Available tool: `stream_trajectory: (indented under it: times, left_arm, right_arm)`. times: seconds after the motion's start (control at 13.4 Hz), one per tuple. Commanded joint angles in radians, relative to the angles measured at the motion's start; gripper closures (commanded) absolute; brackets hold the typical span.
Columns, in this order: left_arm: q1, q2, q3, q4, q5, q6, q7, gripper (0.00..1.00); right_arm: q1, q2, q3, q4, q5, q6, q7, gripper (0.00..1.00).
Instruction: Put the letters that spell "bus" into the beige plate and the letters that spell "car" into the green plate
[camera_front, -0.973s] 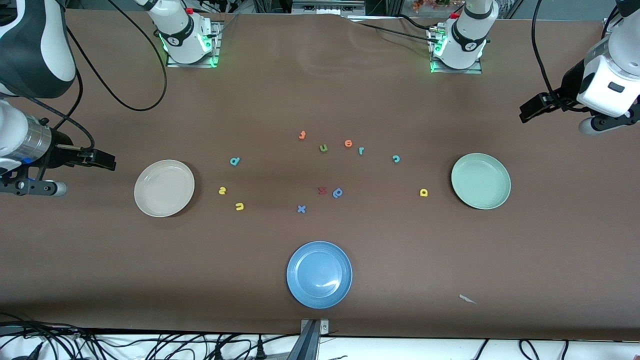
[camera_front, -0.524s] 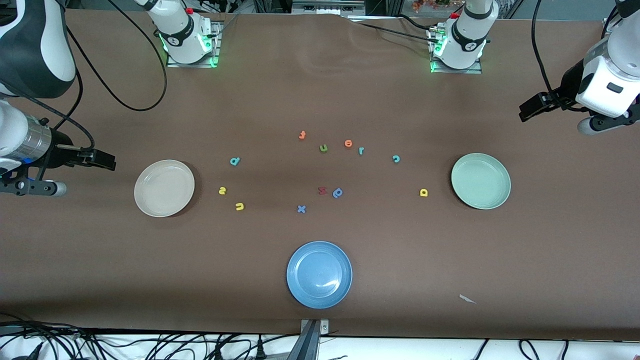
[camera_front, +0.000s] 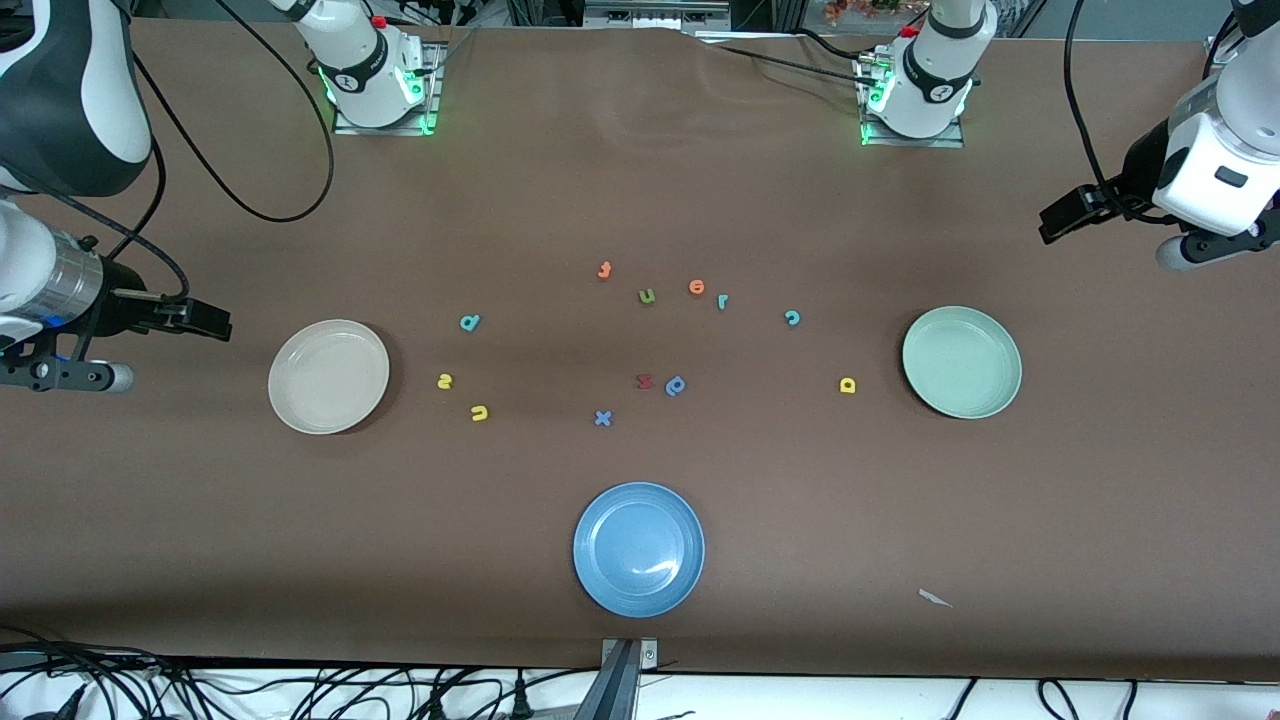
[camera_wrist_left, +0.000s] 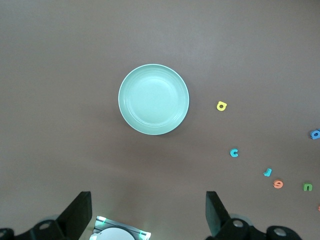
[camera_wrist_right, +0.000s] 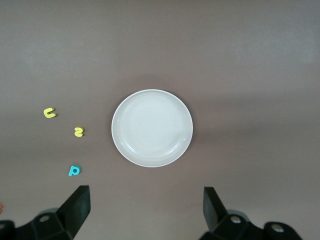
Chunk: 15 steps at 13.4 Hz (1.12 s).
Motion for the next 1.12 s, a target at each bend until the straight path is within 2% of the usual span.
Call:
stream_trajectory:
  times: [0.0, 0.52, 1.05]
  left_arm:
    - [0.011, 0.012, -0.008, 0.034, -0.012, -0.026, 0.003, 0.0]
    - [0.011, 0.012, -0.008, 0.034, -0.012, -0.027, 0.003, 0.0]
    - [0.011, 0.014, -0.008, 0.034, -0.012, -0.027, 0.003, 0.0]
  right_arm:
    - [-0.003, -0.006, 0.004, -0.007, -0.004, 0.006, 0.014, 0.0]
    - [-0.003, -0.006, 0.004, -0.007, -0.006, 0.006, 0.013, 0.0]
    - [-0.006, 0.053, 0.001, -0.011, -0.015, 0.014, 0.011, 0.0]
